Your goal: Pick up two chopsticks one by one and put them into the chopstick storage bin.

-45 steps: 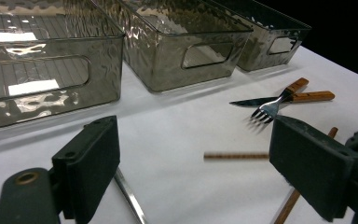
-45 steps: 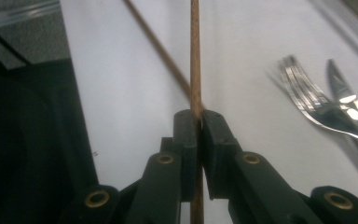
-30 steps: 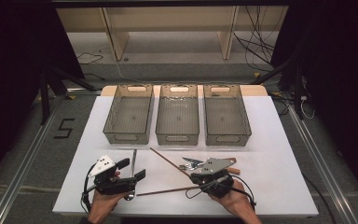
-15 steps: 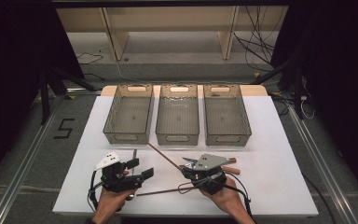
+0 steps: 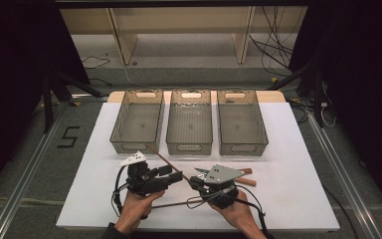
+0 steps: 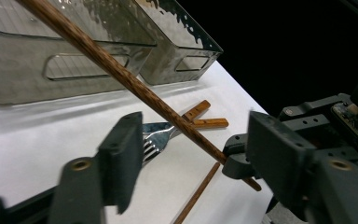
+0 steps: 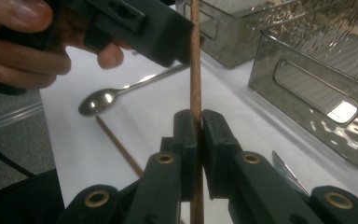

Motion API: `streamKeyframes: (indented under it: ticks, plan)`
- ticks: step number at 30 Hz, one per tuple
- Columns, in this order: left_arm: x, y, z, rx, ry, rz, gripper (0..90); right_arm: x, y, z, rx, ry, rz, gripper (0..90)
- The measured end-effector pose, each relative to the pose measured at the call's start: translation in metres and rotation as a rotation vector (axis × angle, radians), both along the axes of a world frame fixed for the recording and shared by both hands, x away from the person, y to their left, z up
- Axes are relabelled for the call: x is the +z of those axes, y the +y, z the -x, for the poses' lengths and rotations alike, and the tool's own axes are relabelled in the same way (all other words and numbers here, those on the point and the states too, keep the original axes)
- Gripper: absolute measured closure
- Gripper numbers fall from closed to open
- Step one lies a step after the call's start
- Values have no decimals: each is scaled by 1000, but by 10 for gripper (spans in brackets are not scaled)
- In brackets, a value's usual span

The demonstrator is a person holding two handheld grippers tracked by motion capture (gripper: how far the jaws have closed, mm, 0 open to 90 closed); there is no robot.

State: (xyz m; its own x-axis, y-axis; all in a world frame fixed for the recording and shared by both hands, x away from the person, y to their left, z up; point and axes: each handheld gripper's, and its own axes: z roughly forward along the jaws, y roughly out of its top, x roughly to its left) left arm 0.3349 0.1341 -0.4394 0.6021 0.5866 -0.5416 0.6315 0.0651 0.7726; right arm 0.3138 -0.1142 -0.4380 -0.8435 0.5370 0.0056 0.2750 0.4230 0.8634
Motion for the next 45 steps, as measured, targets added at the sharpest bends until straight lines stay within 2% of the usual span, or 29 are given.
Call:
streamKeyframes:
  ticks: [11, 15, 17, 21, 22, 26, 27, 28, 31, 33, 36, 37, 39, 43, 45]
  plan:
    - [-3, 1, -8, -17, 37, 42, 640, -1, 1, 3, 5, -9, -17, 851]
    - [-4, 3, -10, -37, 51, 82, 705, 0, 0, 3, 8, -13, -25, 851]
    - [-4, 3, -10, -59, 58, 119, 754, -1, -1, 4, 11, -14, -32, 851]
    - [-3, 3, -10, -86, 62, 147, 826, -4, -1, 5, 13, -18, -38, 849]
    - [-3, 3, -10, -98, 74, 178, 841, -5, -1, 5, 13, -18, -41, 847]
    - [-2, 5, -11, -101, 82, 177, 850, -5, -2, 3, 13, -5, -66, 802]
    - [-1, 6, -11, -101, 76, 165, 850, -5, -2, 3, 13, -5, -66, 802]
    - [0, 7, -11, -99, 73, 164, 851, -3, -5, 3, 13, 3, -91, 700]
    - [6, 16, -16, -94, 60, 154, 851, 2, -10, 4, 18, 4, -111, 644]
    - [8, 19, -17, -97, 53, 147, 851, 4, -14, 5, 16, 5, -120, 575]
    - [18, 27, -24, -94, 36, 111, 850, 4, -22, 5, -6, -2, -112, 501]
    - [18, 27, -24, -94, 36, 111, 850, 3, -25, 5, -13, 2, -110, 477]
    - [26, 37, -30, -91, 20, 83, 850, -1, -30, 4, -22, 21, -101, 435]
    - [36, 49, -36, -79, 11, 62, 850, -8, -40, 4, -43, 40, -86, 394]
    - [46, 62, -45, -66, 10, 55, 850, -10, -43, 3, -51, 42, -83, 381]
